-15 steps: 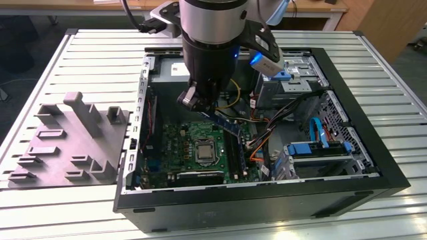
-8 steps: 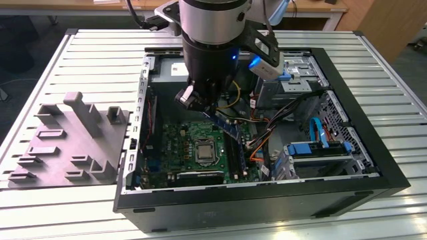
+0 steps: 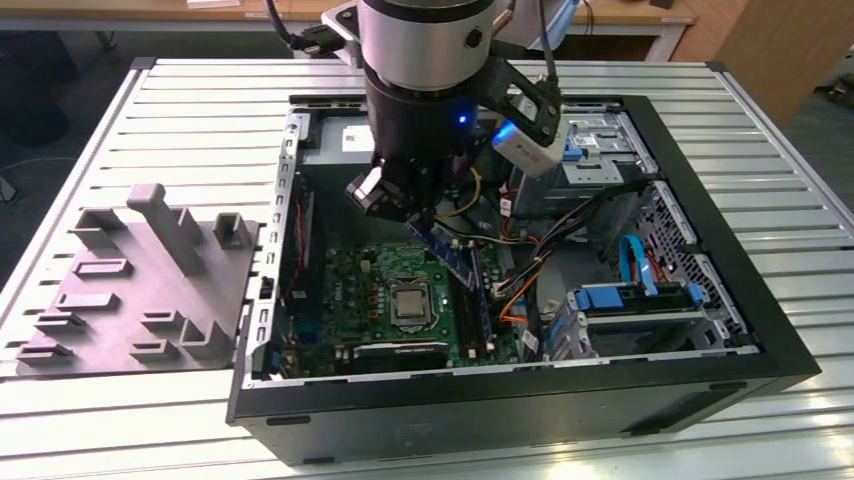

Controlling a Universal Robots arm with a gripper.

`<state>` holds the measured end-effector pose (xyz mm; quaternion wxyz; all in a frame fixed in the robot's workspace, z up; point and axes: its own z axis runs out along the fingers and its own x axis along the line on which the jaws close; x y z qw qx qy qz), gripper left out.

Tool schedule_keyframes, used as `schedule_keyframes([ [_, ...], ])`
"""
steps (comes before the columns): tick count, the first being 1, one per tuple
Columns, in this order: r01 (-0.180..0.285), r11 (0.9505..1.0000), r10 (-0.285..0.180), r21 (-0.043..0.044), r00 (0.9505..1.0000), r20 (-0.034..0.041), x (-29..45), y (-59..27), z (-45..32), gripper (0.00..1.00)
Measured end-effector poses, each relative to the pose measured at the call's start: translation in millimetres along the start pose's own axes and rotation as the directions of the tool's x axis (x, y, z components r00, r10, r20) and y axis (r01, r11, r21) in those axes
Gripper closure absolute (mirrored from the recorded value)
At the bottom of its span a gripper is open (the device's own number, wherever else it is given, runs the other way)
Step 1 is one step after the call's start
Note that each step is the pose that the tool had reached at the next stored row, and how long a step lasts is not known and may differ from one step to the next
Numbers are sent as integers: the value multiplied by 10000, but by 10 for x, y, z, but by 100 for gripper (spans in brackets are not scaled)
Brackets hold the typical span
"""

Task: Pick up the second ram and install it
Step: 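Insert the second ram into the second slot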

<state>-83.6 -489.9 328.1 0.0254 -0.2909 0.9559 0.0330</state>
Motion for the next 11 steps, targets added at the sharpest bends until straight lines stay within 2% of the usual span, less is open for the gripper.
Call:
schedule_keyframes([
  [5,-889,9960,889,59,9960,46,0,0,6,89],
  [8,-1440,9895,1439,93,9896,77,1,0,9,89],
  [11,-1966,9804,1965,124,9805,109,1,-1,13,89],
])
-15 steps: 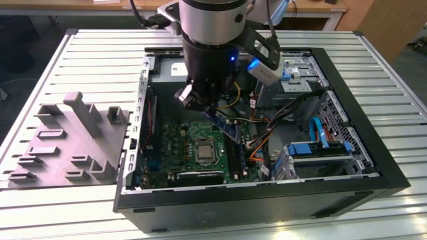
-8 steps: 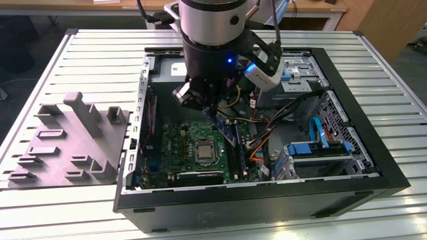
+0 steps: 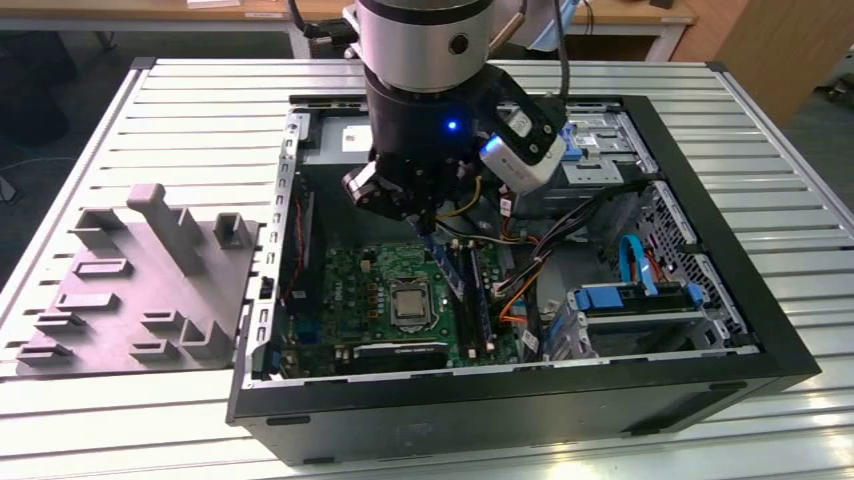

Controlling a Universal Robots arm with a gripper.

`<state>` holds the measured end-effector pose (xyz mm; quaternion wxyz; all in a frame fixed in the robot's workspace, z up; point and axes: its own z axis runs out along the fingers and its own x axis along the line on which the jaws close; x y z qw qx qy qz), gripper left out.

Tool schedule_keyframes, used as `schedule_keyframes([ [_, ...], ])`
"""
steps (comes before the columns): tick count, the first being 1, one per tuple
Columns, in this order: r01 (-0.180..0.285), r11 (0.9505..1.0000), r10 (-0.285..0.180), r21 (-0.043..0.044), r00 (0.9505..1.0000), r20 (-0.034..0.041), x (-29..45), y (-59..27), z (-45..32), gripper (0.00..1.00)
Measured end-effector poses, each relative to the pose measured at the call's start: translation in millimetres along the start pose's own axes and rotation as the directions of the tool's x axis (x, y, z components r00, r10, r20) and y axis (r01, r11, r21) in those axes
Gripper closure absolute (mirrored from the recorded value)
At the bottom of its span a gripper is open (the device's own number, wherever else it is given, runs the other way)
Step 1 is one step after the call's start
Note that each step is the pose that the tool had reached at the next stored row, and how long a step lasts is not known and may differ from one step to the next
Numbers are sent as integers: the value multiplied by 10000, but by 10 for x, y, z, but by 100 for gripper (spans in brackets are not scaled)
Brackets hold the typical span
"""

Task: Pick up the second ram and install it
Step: 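Insert the second ram into the second slot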

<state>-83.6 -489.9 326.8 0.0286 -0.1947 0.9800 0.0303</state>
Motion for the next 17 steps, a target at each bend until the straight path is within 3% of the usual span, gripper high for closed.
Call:
schedule_keyframes([
  [4,-731,9973,731,49,9973,37,0,0,5,89],
  [8,-1455,9893,1454,93,9893,79,1,-1,11,89],
  [13,-2335,9723,2333,146,9723,132,1,-1,18,89],
  [17,-3041,9525,3038,184,9526,180,2,-1,25,89],
])
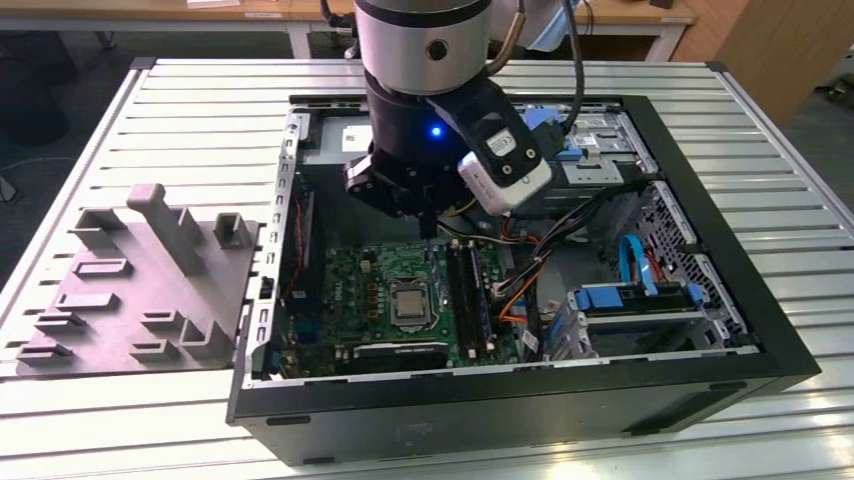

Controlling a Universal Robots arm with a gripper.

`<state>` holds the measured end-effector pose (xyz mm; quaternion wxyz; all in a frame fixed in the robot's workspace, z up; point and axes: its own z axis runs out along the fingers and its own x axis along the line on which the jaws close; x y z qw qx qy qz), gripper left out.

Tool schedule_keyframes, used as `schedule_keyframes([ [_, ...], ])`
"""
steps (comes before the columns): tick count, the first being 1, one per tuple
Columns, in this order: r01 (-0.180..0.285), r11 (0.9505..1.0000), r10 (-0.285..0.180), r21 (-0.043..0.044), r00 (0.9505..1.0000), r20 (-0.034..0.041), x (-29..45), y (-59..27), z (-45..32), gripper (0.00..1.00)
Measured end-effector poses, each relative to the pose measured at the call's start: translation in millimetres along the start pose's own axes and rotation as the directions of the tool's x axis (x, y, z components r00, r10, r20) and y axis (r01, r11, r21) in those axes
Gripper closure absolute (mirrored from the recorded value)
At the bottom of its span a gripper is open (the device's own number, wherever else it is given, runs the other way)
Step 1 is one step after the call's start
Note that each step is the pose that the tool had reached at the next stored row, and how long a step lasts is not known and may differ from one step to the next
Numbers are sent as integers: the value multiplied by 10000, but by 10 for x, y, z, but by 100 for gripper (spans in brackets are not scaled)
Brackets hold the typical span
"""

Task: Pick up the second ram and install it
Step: 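Insert the second ram into the second slot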

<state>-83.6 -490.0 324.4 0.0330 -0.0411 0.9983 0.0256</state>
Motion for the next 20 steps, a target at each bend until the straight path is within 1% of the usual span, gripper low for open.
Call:
schedule_keyframes([
  [3,-537,9985,537,36,9986,27,0,0,4,89],
  [6,-1024,9947,1024,69,9947,52,1,-1,6,89],
  [13,-1059,9944,1058,69,9944,55,0,0,7,89],
  [17,-1058,9944,1058,3,9944,54,0,0,9,89],
  [20,-1026,9947,1026,-7,9947,51,-10,-1,16,89],
])
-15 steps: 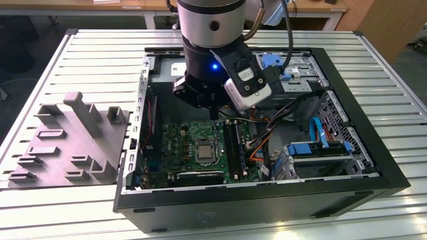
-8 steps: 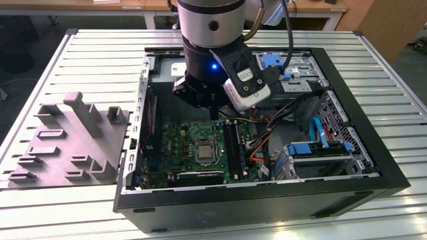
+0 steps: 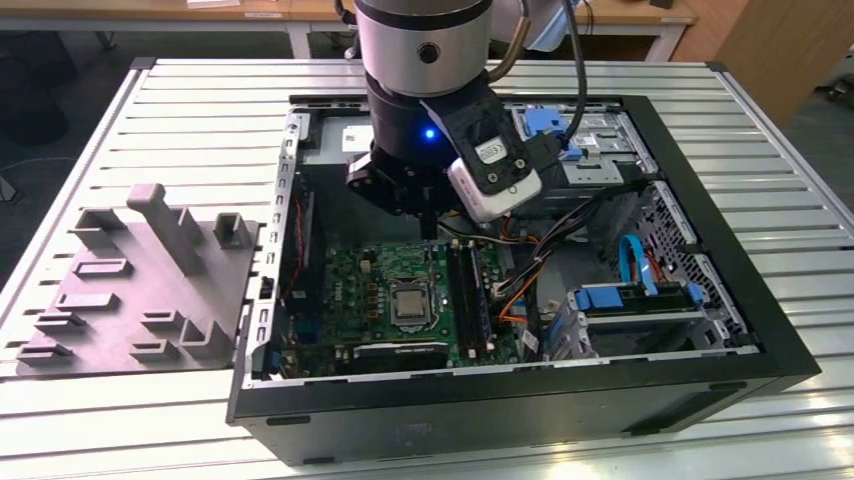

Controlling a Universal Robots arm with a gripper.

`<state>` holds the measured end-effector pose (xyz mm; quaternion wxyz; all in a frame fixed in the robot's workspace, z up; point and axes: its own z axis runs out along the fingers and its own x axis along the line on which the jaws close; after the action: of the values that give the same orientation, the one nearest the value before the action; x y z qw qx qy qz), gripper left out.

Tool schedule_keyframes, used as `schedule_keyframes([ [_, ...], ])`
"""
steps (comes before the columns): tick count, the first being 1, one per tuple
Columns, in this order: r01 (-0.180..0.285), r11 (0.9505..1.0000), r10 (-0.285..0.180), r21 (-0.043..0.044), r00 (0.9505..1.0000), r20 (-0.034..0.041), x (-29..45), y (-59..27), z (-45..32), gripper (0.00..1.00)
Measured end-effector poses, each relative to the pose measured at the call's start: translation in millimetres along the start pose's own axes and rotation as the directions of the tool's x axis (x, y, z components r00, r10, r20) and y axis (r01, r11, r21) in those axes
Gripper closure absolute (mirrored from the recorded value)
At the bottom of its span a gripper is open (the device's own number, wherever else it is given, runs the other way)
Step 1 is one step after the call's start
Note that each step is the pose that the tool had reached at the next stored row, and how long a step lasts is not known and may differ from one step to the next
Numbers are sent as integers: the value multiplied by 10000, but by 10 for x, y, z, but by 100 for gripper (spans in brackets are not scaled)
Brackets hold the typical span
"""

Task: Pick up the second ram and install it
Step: 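Insert the second ram into the second slot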

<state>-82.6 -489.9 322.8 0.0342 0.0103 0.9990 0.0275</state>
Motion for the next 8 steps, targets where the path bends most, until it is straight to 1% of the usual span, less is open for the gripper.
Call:
schedule_keyframes([
  [3,34,10000,-34,-2,10000,-3,-28,0,13,89],
  [8,121,9999,-121,-8,9999,-7,-94,0,42,89],
])
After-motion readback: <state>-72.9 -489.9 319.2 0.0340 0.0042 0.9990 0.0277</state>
